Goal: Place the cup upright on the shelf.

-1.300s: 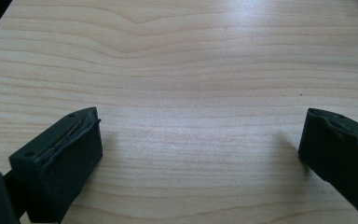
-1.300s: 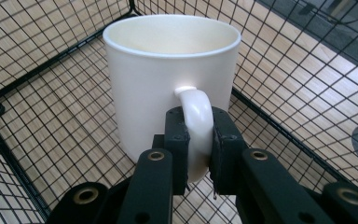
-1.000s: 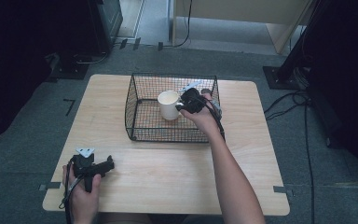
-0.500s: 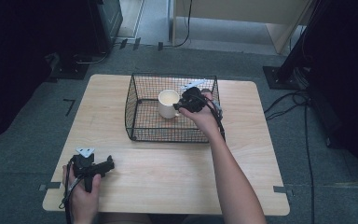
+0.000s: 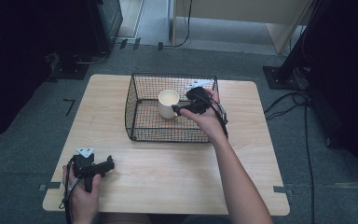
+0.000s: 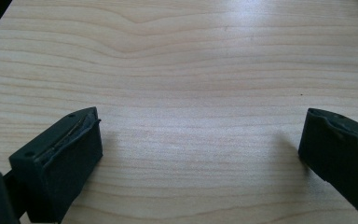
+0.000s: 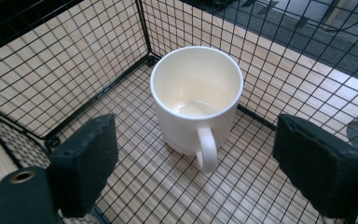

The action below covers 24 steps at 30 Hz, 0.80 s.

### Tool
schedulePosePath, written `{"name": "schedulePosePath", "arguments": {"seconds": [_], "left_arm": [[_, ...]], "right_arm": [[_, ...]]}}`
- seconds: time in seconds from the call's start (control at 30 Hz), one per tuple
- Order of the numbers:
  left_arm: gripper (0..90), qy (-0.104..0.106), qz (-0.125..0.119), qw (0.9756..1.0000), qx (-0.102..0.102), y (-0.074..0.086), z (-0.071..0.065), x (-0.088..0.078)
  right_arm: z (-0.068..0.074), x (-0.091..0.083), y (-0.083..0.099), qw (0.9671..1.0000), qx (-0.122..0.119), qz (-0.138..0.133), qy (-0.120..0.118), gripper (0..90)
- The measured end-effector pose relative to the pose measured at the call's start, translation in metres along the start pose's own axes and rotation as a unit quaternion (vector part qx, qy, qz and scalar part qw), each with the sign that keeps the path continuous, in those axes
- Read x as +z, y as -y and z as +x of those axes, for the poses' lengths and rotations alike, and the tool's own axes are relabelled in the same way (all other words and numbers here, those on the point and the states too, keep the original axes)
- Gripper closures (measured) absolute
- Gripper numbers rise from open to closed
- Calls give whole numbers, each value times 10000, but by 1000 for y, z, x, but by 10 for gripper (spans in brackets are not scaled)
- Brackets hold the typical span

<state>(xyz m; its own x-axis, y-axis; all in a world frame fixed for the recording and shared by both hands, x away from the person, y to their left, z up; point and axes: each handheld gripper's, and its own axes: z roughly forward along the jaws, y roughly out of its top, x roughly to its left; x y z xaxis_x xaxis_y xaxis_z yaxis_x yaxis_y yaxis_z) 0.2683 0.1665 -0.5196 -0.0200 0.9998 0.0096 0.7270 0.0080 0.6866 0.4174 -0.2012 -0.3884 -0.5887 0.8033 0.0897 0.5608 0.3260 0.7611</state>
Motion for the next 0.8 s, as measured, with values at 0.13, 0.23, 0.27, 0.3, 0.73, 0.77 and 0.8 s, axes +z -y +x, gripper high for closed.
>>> {"name": "schedulePosePath", "arguments": {"seconds": [0.13,0.23,0.27,0.3,0.73,0.77,0.8], "left_arm": [[0,1,-2,10000,0,0,0,0],[0,-1,-1,10000,9,0,0,0],[0,-1,-3,10000,9,0,0,0],[0,0,-1,10000,9,0,0,0],[0,0,-10,10000,0,0,0,0],[0,-1,-6,10000,2,0,0,0],[0,-1,-12,10000,-4,0,0,0]], "right_arm": [[2,-9,5,10000,82,-8,-17,11],[4,-15,10,9999,95,-46,23,0],[4,-18,11,9999,94,-62,9,0],[4,-19,13,9999,90,-74,10,0],[9,-45,37,9999,-2,-165,-32,0],[9,-47,39,9999,-11,-166,-3,0],[10,-48,41,9998,-30,-174,34,0]]}}
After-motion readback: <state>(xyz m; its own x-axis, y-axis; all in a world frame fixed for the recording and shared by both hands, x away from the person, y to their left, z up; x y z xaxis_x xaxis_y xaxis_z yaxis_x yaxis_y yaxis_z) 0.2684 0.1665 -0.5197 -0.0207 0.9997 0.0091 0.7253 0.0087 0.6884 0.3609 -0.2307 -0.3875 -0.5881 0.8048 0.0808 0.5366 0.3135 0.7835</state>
